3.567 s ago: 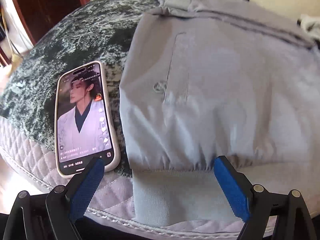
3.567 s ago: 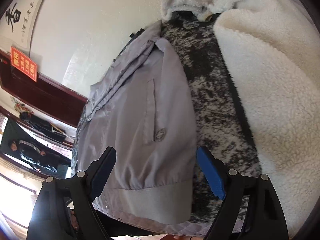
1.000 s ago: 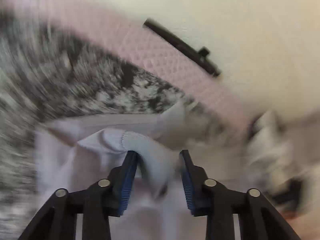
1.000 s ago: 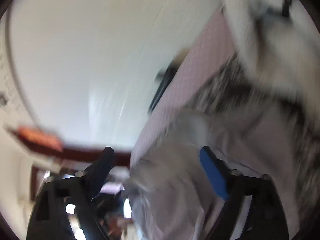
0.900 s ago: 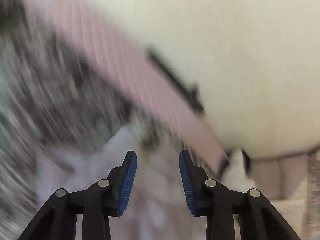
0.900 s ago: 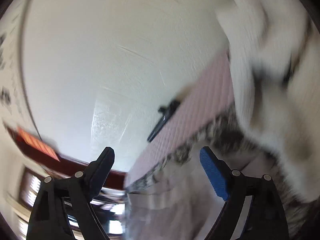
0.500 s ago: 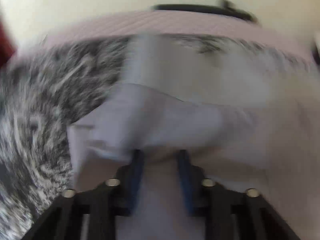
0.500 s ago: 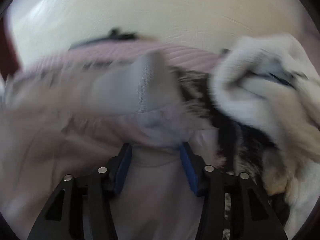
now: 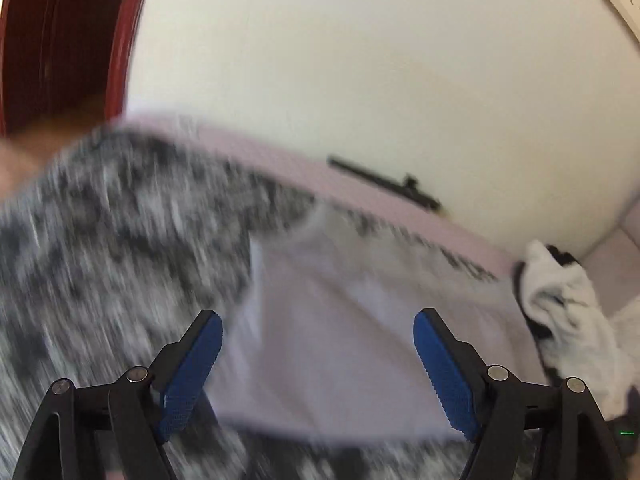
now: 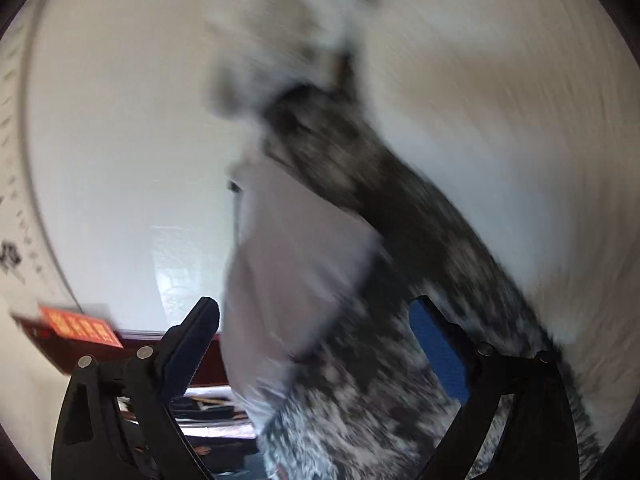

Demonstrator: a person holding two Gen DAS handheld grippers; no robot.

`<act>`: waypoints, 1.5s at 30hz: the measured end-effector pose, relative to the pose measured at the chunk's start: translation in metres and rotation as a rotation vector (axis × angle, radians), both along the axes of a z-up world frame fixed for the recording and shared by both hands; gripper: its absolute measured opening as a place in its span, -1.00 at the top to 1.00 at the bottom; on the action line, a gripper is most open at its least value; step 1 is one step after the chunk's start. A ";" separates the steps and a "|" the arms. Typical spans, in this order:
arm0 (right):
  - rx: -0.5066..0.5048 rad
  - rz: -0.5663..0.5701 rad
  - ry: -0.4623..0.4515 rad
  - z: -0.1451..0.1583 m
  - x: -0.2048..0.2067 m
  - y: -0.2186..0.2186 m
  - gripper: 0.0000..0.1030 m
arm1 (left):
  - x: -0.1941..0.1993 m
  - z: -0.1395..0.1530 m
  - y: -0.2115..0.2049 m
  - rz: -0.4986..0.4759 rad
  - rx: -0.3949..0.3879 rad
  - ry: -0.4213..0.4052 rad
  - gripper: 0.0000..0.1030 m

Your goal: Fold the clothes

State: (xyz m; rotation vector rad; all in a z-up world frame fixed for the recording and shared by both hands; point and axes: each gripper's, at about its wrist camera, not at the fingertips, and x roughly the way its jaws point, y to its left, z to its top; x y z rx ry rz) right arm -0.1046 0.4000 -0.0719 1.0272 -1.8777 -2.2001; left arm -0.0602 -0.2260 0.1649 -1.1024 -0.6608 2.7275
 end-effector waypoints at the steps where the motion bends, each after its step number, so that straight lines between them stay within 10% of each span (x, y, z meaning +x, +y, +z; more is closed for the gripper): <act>1: -0.013 0.008 -0.039 -0.011 0.000 -0.005 -0.84 | 0.006 -0.011 0.007 -0.007 0.019 -0.016 -0.60; 13: 0.196 0.111 0.033 0.015 -0.009 -0.045 -0.99 | 0.019 -0.110 0.039 0.013 0.067 -0.246 -0.60; 22: 0.319 0.127 0.066 0.002 0.024 -0.064 -0.99 | -0.011 -0.153 0.019 0.109 0.362 -0.272 -0.68; 38: 0.288 0.038 0.124 0.001 -0.014 -0.059 -0.99 | -0.068 -0.158 0.020 0.172 0.369 -0.084 -0.95; 39: 0.289 0.021 0.127 0.001 -0.020 -0.059 -0.99 | -0.071 -0.155 0.020 0.177 0.351 -0.086 -0.70; 41: 0.300 -0.002 0.140 0.001 -0.037 -0.059 -0.97 | -0.076 -0.149 0.022 0.188 0.310 -0.095 0.44; 42: 0.289 0.005 0.169 0.000 -0.042 -0.058 -0.83 | -0.078 -0.145 0.023 0.194 0.290 -0.100 0.63; 44: 0.170 0.031 0.217 -0.011 -0.049 -0.050 0.71 | -0.083 -0.139 0.024 0.204 0.250 -0.109 0.68; 45: 0.080 0.009 0.224 -0.019 -0.045 -0.044 0.71 | -0.086 -0.136 0.025 0.209 0.230 -0.113 0.72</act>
